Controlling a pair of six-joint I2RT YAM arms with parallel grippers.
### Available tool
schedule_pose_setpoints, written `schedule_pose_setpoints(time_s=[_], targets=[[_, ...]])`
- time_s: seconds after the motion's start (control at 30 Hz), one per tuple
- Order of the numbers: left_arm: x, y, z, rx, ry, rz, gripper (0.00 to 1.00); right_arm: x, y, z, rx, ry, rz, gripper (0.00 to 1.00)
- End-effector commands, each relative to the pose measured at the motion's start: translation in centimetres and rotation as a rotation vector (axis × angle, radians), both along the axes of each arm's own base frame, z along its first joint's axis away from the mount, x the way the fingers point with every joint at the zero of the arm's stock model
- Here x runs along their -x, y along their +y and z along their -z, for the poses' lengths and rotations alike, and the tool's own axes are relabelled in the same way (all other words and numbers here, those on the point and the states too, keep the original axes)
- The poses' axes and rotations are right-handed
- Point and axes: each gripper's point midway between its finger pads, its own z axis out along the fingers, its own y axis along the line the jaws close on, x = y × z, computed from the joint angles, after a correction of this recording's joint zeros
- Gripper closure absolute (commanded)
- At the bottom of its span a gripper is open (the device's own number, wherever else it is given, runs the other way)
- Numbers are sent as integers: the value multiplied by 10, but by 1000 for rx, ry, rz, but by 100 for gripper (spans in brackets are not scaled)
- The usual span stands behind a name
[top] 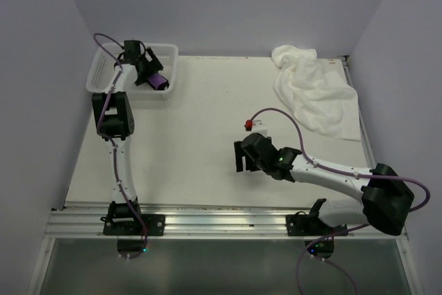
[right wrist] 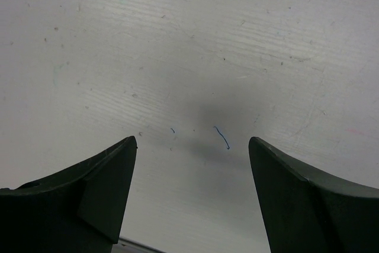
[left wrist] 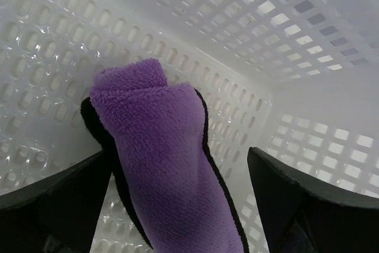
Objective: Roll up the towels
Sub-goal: Place the rolled towel into the container
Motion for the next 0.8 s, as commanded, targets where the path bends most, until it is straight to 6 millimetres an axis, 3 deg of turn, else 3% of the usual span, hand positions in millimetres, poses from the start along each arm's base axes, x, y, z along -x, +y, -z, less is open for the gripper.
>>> schedule_pose_setpoints(time_s=[0.0,0.17,0.27,0.33,0.4,0.43,0.47,0.5,0.53,0.57,0.6,0.63,0.67,0.7,0.73,0.77], targets=[[-14,6,-78,-32,-160,17,0,-10,15,-19,-58,-36,-9,19],[-12,10,-108,-53,-194,1,0,-14,7,-33,-45,-73,0,19],[-8,15,-114,-90,-179,-3,1,-16,2,-40,-34,-93,14,19],[2,21,-104,-116,-135,-18,0,-18,1,-47,-40,-115,18,19],[10,24,-117,-146,-147,-18,0,-21,3,-54,-45,-133,14,19],[18,25,-108,-155,-120,-15,0,-27,1,-62,-38,-157,30,19],[24,25,-126,-179,-146,-9,0,-33,-1,-66,-23,-170,55,19],[29,25,-131,-204,-147,-16,0,-41,-7,-63,23,-173,90,20],[37,27,-129,-219,-131,-17,0,-54,-10,-79,52,-202,130,20],[43,26,-154,-235,-174,-20,0,-68,-19,-86,75,-214,186,20],[49,28,-168,-257,-199,-37,0,-79,-23,-93,83,-219,218,20],[61,28,-162,-263,-186,-39,0,-97,-21,-103,77,-226,247,21],[74,27,-204,-272,-274,-43,0,-115,-36,-109,78,-233,310,22],[77,21,-227,-275,-355,-34,0,-128,-40,-112,88,-239,331,23],[99,20,-248,-285,-400,-41,0,-144,-44,-118,104,-239,367,23],[106,16,-264,-284,-451,-46,0,-160,-63,-117,123,-232,434,23]])
